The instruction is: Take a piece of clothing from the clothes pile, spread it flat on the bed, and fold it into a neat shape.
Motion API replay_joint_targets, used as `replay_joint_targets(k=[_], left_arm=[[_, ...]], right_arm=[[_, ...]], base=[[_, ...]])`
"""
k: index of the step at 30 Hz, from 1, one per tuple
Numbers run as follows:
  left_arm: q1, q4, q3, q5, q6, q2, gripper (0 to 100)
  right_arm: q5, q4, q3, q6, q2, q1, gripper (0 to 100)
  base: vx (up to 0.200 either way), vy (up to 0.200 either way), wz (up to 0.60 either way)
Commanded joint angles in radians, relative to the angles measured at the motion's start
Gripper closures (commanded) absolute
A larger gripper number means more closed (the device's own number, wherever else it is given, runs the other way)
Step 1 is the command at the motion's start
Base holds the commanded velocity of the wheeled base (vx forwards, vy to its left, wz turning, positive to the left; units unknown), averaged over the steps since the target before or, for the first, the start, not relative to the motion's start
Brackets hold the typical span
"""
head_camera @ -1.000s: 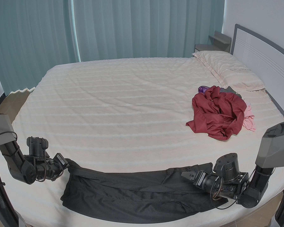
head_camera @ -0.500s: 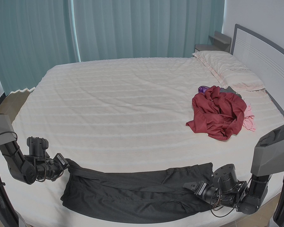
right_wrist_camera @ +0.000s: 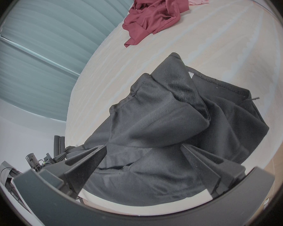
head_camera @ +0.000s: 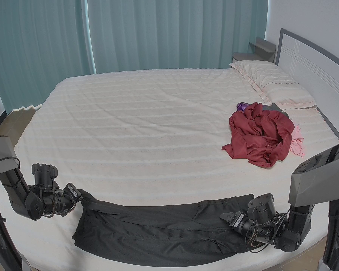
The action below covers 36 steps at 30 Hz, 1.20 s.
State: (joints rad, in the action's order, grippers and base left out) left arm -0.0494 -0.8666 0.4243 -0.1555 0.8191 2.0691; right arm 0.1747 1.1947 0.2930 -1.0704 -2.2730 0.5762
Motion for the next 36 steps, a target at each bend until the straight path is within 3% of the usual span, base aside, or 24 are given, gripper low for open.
replay_joint_targets(k=[1,2,3,22,36], left_arm=[[0.000,0.000,-0.002,0.001,0.000,-0.006,100],[0.000,0.000,-0.002,0.001,0.000,-0.007,100],[0.000,0.000,-0.002,-0.001,0.000,-0.007,100],[-0.007,-0.005,-0.001,0.001,-0.002,-0.044,100],[-0.010,-0.005,0.004,0.013,0.009,-0.081,100]], right_arm=[[0.000,0.000,0.011,0.000,-0.020,-0.006,0],[0.003,0.000,0.014,0.000,-0.020,-0.018,0],[0.005,0.000,0.015,-0.002,-0.020,-0.019,100],[0.029,0.002,0.012,0.003,0.043,-0.021,100],[0.028,-0.001,0.064,0.055,0.113,-0.071,100]], base=[[0.000,0.000,0.00],[0.000,0.000,0.00],[0.000,0.000,0.00],[0.000,0.000,0.00],[0.000,0.000,0.00]])
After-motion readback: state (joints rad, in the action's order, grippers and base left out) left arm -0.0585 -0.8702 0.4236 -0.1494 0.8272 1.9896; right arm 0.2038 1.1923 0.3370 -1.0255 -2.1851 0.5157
